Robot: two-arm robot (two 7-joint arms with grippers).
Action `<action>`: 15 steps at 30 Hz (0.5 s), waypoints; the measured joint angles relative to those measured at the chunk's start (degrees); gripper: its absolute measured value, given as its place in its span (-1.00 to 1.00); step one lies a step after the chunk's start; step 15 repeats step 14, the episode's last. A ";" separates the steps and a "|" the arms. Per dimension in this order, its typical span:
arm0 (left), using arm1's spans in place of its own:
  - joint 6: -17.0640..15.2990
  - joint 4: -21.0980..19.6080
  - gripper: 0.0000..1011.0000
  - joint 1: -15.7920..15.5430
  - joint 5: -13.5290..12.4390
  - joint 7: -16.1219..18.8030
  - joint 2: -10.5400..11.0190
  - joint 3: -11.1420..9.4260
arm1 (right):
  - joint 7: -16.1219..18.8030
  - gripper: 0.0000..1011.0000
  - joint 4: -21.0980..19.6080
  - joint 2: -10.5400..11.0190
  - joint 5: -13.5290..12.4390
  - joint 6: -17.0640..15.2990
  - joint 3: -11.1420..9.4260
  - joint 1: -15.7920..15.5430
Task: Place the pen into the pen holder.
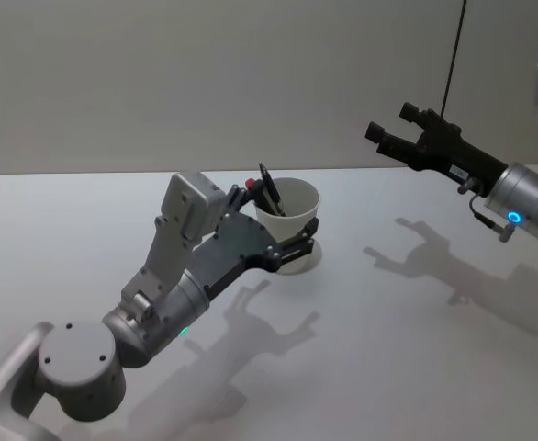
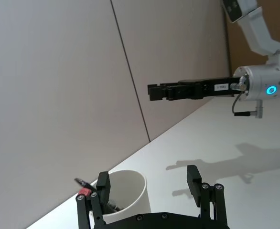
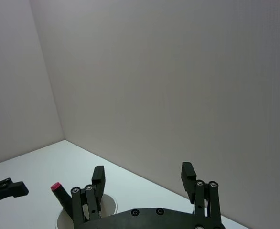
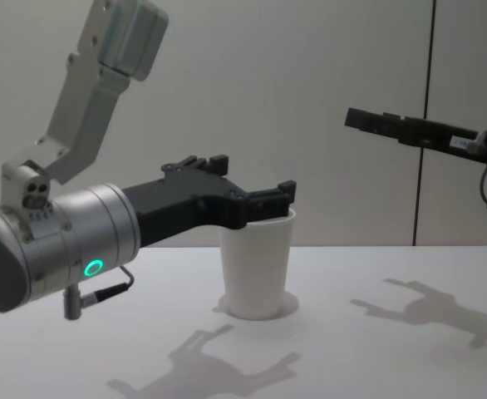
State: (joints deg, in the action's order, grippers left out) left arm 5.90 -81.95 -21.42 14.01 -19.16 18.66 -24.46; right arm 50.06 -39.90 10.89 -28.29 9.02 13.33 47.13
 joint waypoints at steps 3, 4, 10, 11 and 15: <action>-0.88 -1.39 0.98 1.02 -0.31 2.38 0.42 -0.20 | 0.00 0.98 0.00 0.00 0.00 0.00 0.00 0.00; -1.10 -1.77 0.98 1.25 -0.40 2.98 0.53 -0.25 | 0.00 0.98 0.00 0.00 0.00 0.00 0.00 0.00; -2.73 -4.55 0.98 3.14 -1.03 7.51 1.33 -0.65 | 0.00 0.98 0.00 0.00 0.00 0.00 0.00 0.00; -2.95 -4.90 0.98 3.39 -1.11 8.09 1.43 -0.70 | 0.00 0.98 0.00 0.00 0.00 0.00 0.00 0.00; -3.80 -6.29 0.98 4.42 -1.45 10.35 1.84 -0.90 | 0.00 0.98 0.00 0.00 0.00 0.00 0.00 0.00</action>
